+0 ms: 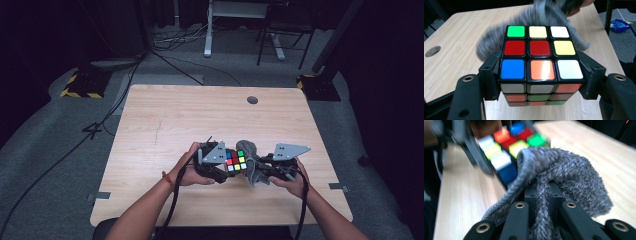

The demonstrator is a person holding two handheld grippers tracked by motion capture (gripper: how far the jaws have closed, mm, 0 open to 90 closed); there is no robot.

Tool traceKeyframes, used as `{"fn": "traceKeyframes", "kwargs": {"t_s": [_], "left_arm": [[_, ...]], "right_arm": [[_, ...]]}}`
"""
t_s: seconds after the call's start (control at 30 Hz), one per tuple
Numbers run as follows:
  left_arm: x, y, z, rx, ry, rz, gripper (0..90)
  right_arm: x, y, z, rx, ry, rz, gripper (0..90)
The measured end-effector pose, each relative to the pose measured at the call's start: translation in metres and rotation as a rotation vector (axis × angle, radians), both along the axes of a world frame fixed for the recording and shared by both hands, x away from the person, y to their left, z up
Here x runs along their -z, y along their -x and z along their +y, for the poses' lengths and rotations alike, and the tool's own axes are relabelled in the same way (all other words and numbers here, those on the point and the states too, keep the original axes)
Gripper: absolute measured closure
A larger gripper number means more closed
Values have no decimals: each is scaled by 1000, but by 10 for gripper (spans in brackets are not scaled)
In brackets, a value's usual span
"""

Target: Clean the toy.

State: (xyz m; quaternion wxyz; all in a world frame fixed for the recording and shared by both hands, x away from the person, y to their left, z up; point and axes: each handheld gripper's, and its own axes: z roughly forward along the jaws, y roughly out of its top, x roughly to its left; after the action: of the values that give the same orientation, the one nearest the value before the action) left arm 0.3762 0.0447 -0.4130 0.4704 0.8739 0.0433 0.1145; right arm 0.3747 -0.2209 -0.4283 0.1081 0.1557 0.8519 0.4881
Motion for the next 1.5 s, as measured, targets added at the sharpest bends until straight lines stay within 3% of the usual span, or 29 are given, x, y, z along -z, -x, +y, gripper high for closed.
{"fn": "traceKeyframes", "kwargs": {"t_s": [0.07, 0.23, 0.33, 0.4, 0.5, 0.57, 0.67, 0.73, 0.87, 0.93, 1.0, 1.2, 1.3, 1.37, 1.5], "left_arm": [[0, -1, 2, -12, -3, -12, 336], [0, -9, 9, -44, 10, 7, 336], [5, -13, 10, -47, 6, 37, 337], [10, -12, 7, -32, -5, 46, 337], [10, -6, -1, 32, 4, 61, 336], [8, 2, -6, 73, 2, 52, 337], [2, 9, -9, 88, 14, 30, 336], [-2, 8, -5, 86, 49, 36, 336], [-10, 1, 8, 27, 103, 20, 337], [-9, -3, 13, 5, 98, 26, 336], [-8, -7, 17, 2, 106, 36, 336], [-5, -10, 20, -28, 61, 23, 337], [1, -8, 16, -6, 41, 41, 336], [4, -4, 8, 22, 15, 46, 336], [9, 5, -8, 68, -20, 42, 336]], "right_arm": [[5, -2, 2, -14, 20, 24, 819], [9, -1, 7, -57, 70, 51, 818], [5, 1, 5, -62, 41, 35, 818], [-1, 3, 2, -54, -4, 15, 818], [-9, 4, -5, -17, -75, -22, 818], [-10, 3, -8, 24, -85, -40, 818], [-5, -1, -7, 34, -45, -20, 819], [1, -3, -3, 18, 10, 11, 818], [11, -2, 8, -47, 76, 46, 818], [10, 3, 13, -71, 65, 41, 817], [5, 5, 14, -61, 55, 20, 816], [-5, 6, 1, -38, -35, -11, 818], [-13, 7, -5, -19, -93, -39, 818], [-15, 8, -6, 8, -100, -62, 818], [-13, 5, -7, 46, -89, -59, 817]]}}
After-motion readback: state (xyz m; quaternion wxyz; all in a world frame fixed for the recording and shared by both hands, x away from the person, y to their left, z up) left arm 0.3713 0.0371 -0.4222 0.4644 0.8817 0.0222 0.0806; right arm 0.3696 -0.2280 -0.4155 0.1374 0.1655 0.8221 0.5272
